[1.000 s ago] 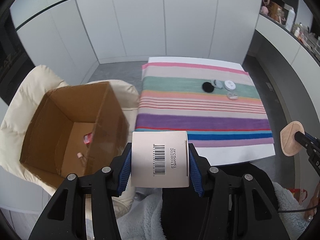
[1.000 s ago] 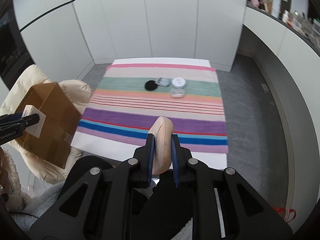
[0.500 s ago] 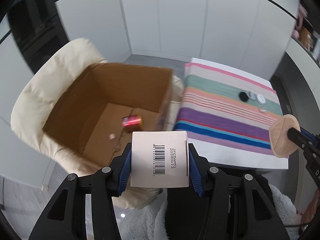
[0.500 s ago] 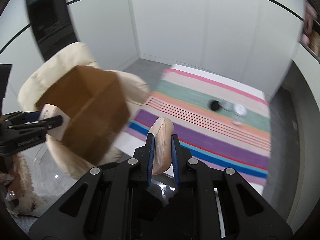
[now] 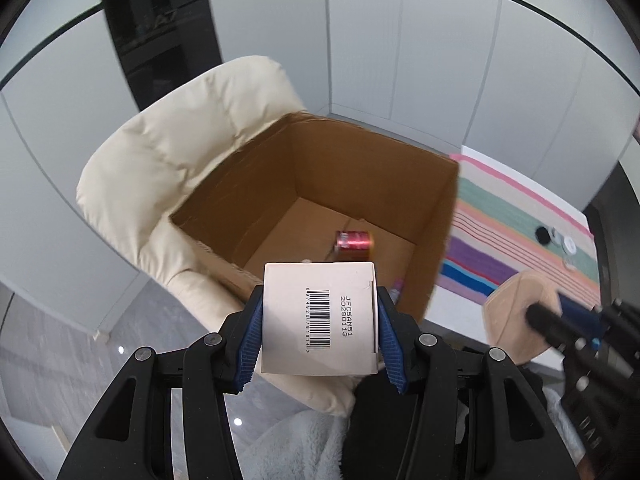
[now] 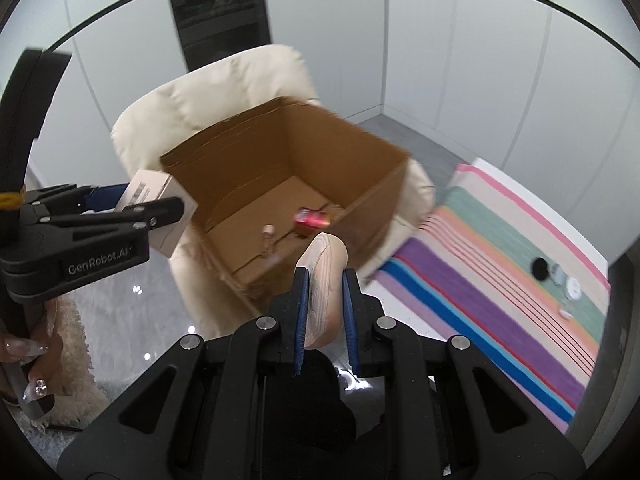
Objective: Organize objects
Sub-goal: 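Carry the cube box and sponge puff with both tools over the cardboard box, then open both tools to drop the cube box and puff into the box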
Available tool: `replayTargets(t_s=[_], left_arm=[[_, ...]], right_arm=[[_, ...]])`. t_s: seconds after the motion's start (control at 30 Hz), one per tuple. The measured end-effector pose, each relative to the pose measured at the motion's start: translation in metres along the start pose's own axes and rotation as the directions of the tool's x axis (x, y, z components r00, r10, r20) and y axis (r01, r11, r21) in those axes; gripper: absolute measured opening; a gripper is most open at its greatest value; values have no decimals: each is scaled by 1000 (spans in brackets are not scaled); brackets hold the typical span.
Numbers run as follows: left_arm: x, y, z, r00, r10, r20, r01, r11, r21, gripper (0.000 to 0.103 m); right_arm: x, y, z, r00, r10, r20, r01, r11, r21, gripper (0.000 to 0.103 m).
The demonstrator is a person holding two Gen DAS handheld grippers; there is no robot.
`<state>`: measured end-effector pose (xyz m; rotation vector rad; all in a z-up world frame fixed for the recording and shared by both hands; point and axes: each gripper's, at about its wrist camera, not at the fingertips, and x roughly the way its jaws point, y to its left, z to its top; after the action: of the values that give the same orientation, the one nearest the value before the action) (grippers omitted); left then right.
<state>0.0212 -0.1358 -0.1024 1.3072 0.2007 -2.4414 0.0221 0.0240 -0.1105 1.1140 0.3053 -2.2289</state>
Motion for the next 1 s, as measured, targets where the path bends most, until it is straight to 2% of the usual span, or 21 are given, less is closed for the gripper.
replayTargets(t_s=[0.23, 0.5, 0.6, 0.8, 0.87, 0.93, 0.97, 1.0], left_arm=[[27, 13, 23, 1000, 24, -4, -24, 999, -26, 53], [63, 24, 56, 998, 69, -9, -69, 997, -18, 53], [76, 27, 60, 998, 66, -18, -66, 998, -1, 53], [94, 30, 59, 996, 26, -87, -27, 1000, -11, 54], [92, 27, 60, 997, 22, -71, -21, 1000, 16, 59], [84, 21, 61, 998, 52, -38, -50, 998, 47, 83], [80, 19, 62, 998, 60, -20, -58, 997, 58, 94], [74, 15, 62, 998, 66, 9, -66, 995, 73, 97]], right_arm=[[40, 28, 22, 999, 30, -35, -32, 997, -67, 17], [86, 34, 52, 997, 31, -70, -38, 994, -101, 17], [101, 33, 61, 997, 28, -79, -35, 995, -88, 17], [125, 29, 70, 995, 45, -94, -51, 996, -70, 18], [129, 29, 71, 994, 61, -95, -68, 995, -77, 32], [128, 31, 71, 996, 42, -80, -50, 995, -90, 93], [125, 31, 71, 998, 28, -56, -33, 995, -91, 100], [120, 30, 70, 1000, 20, -21, -21, 995, -93, 102]])
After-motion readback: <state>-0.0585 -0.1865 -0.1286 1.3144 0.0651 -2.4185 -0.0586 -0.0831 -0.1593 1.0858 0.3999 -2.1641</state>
